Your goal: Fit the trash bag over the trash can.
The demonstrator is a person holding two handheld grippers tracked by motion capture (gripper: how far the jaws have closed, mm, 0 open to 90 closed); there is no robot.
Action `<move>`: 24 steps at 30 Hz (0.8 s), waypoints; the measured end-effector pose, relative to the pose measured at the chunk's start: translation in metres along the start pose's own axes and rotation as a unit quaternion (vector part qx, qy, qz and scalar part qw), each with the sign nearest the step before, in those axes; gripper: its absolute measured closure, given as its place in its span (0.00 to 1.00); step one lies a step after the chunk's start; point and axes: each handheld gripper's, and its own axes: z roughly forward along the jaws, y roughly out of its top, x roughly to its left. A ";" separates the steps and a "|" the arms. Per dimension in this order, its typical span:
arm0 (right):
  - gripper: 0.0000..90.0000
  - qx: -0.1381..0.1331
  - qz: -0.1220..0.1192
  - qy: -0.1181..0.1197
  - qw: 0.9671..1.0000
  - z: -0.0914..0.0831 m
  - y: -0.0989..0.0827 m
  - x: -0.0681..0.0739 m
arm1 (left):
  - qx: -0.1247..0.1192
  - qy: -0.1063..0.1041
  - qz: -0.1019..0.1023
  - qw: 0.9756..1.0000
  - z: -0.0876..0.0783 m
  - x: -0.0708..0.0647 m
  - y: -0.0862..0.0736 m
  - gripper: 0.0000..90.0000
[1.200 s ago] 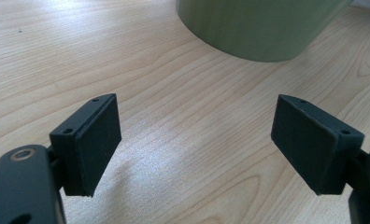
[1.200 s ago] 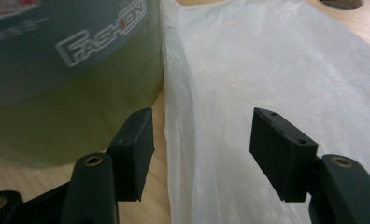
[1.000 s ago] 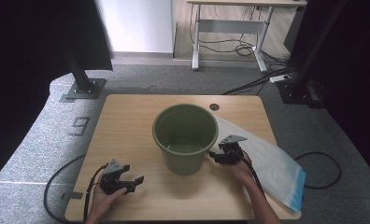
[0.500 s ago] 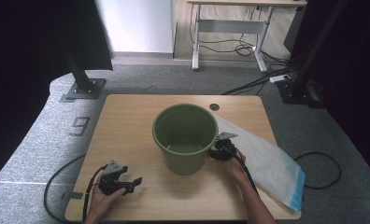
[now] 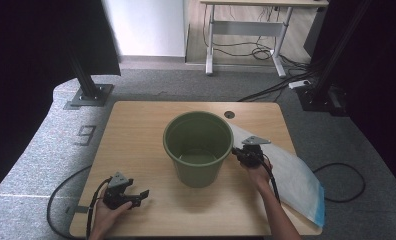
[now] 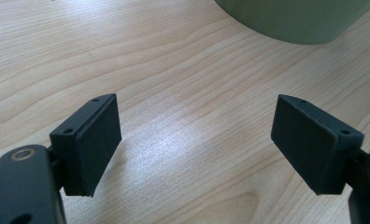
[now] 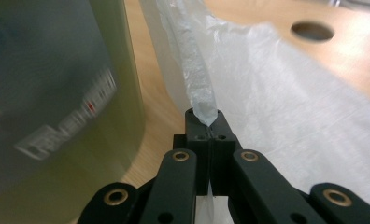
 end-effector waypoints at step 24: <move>0.99 -0.176 0.012 -0.007 0.984 -0.115 0.061 -0.007 | -0.001 0.010 -0.004 1.000 0.001 0.001 0.000 0.19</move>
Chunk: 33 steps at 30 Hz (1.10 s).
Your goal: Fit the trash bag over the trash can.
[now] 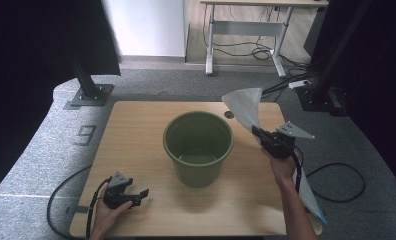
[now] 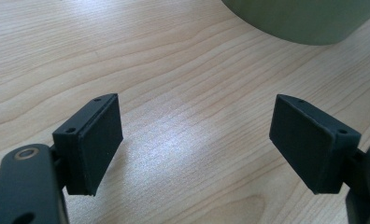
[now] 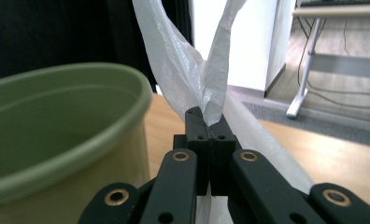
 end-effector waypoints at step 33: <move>0.99 -0.075 -0.049 0.110 0.990 -0.031 0.043 0.070 | 0.004 0.015 -0.011 1.000 0.001 0.000 0.000 0.19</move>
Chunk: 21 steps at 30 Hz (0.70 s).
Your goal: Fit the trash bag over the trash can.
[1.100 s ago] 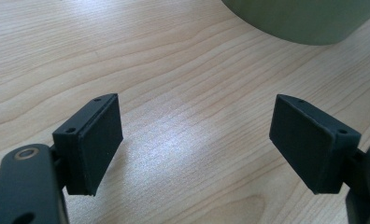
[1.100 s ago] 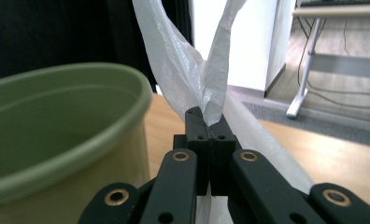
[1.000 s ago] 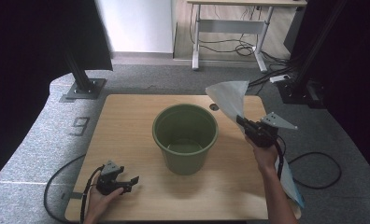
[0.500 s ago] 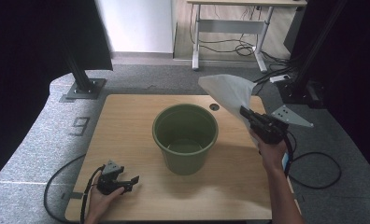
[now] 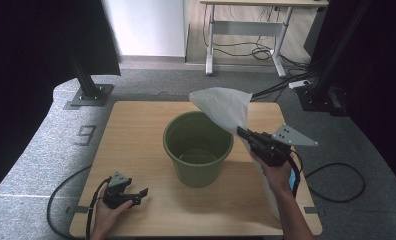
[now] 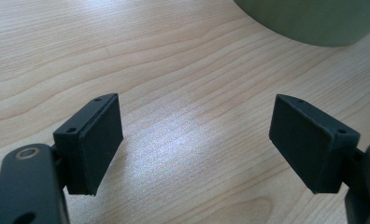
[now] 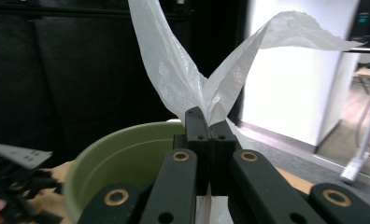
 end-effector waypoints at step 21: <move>0.73 0.079 0.012 0.069 0.994 0.035 -0.039 0.022 | 0.006 -0.003 0.004 1.000 0.001 -0.002 -0.001 0.19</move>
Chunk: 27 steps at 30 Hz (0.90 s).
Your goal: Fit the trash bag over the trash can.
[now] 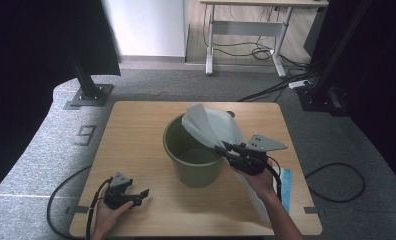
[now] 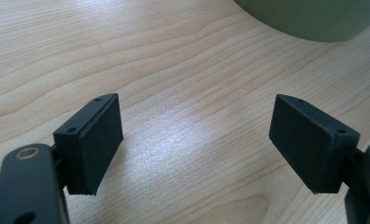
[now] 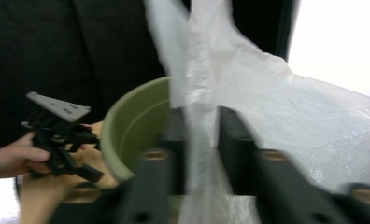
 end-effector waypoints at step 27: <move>0.23 0.023 0.001 -0.111 0.994 -0.070 -0.078 0.024 | 0.000 -0.001 0.001 1.000 -0.001 -0.002 0.000 0.19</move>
